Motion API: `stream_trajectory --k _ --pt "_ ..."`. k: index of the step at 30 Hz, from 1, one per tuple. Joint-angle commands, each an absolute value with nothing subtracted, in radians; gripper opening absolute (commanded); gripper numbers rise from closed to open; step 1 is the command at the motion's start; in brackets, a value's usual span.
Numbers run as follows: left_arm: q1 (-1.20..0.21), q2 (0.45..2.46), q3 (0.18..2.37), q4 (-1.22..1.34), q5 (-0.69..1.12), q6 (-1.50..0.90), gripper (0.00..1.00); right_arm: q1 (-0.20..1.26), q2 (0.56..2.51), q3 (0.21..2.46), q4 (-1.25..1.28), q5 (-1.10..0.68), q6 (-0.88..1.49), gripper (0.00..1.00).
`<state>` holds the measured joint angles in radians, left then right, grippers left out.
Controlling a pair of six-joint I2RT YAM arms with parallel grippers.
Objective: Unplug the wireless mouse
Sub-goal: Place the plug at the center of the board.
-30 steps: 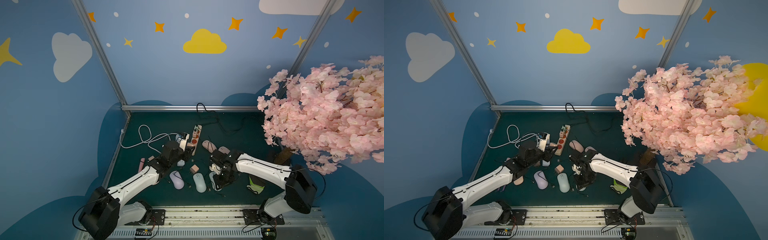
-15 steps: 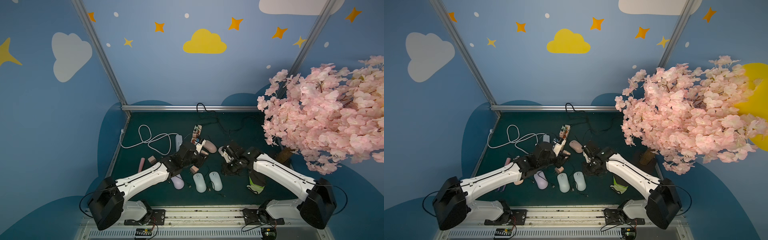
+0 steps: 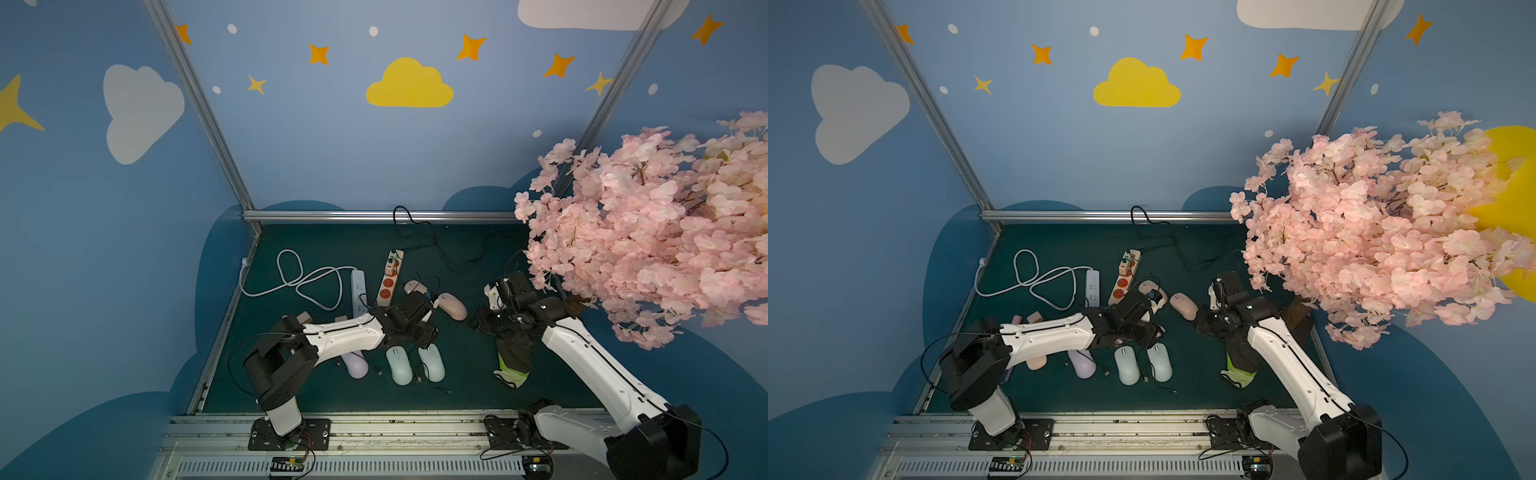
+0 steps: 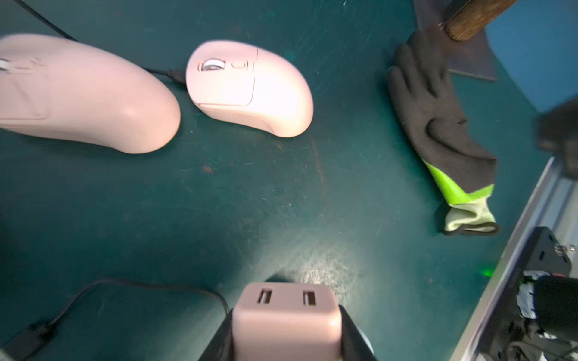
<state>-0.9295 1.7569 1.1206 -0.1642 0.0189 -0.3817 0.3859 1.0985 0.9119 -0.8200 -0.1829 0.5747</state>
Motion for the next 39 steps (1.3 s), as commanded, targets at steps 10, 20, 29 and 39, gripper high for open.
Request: stream_trajectory --k 10,20,29,39 --pt "-0.86 1.976 1.354 -0.336 0.079 -0.344 0.19 0.356 0.99 0.804 -0.736 -0.181 0.58 0.36" --pt "-0.856 2.022 1.351 -0.32 0.087 -0.354 0.44 0.356 1.073 0.846 -0.76 -0.252 0.559 0.36" --pt "-0.842 1.985 1.342 -0.306 0.087 -0.37 0.71 0.356 1.101 0.865 -0.769 -0.284 0.522 0.35" --pt "-0.764 1.603 1.12 -0.194 -0.04 -0.47 0.74 0.462 1.192 0.979 -0.796 -0.196 0.427 0.36"
